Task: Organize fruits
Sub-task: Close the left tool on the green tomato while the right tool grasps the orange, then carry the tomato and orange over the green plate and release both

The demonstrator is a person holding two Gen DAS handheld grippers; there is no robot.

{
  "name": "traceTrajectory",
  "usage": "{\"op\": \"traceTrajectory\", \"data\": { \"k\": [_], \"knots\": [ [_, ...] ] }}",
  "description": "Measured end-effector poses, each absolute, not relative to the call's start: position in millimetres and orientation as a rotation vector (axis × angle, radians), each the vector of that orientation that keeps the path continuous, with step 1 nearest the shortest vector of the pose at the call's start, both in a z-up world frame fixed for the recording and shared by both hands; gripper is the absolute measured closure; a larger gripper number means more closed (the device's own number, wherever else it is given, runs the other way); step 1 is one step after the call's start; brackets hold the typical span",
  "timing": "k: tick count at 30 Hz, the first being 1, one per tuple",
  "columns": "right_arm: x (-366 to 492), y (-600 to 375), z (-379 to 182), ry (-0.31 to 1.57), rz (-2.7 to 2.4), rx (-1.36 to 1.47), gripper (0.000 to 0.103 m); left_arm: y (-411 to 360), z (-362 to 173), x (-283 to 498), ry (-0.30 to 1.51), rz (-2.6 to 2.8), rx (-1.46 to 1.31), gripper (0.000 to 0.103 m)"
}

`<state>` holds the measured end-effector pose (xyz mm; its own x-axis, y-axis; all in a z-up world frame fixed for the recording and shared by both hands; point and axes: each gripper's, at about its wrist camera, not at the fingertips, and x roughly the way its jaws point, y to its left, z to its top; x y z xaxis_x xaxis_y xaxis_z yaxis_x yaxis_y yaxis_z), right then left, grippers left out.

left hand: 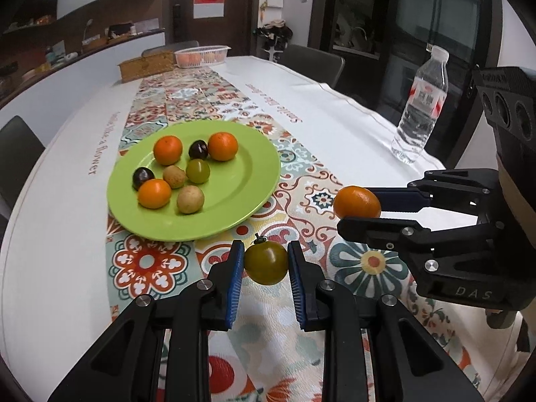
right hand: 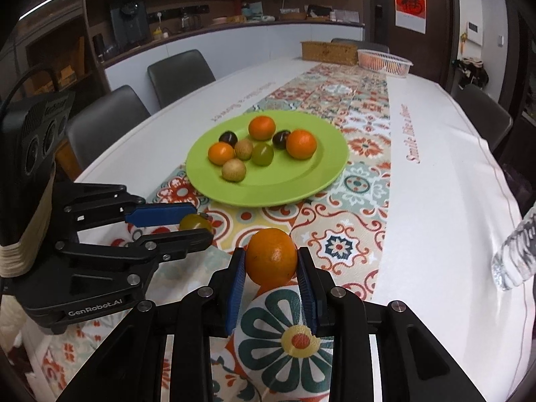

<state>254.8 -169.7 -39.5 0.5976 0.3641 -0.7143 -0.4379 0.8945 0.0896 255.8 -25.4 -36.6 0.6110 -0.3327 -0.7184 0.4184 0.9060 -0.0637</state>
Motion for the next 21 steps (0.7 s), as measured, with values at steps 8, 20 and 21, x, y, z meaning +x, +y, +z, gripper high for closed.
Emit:
{"op": "traceTrajectory", "data": {
  "k": [8, 20, 21],
  "knots": [
    [244.6, -170.9, -17.7, 0.75, 0.46, -0.092, 0.071, -19.1, -10.6, 239.4, 0.744, -0.404, 0.112, 0.077],
    [245.2, -164.0, 16.3, 0.663, 0.462, -0.073, 0.071, -5.8, 31.3, 234.6, 0.639, -0.348, 0.108, 0.077],
    [246.4, -163.4, 18.7, 0.658, 0.461, -0.072, 0.072, -4.5, 34.3, 235.6, 0.632, -0.344, 0.106, 0.077]
  ]
}}
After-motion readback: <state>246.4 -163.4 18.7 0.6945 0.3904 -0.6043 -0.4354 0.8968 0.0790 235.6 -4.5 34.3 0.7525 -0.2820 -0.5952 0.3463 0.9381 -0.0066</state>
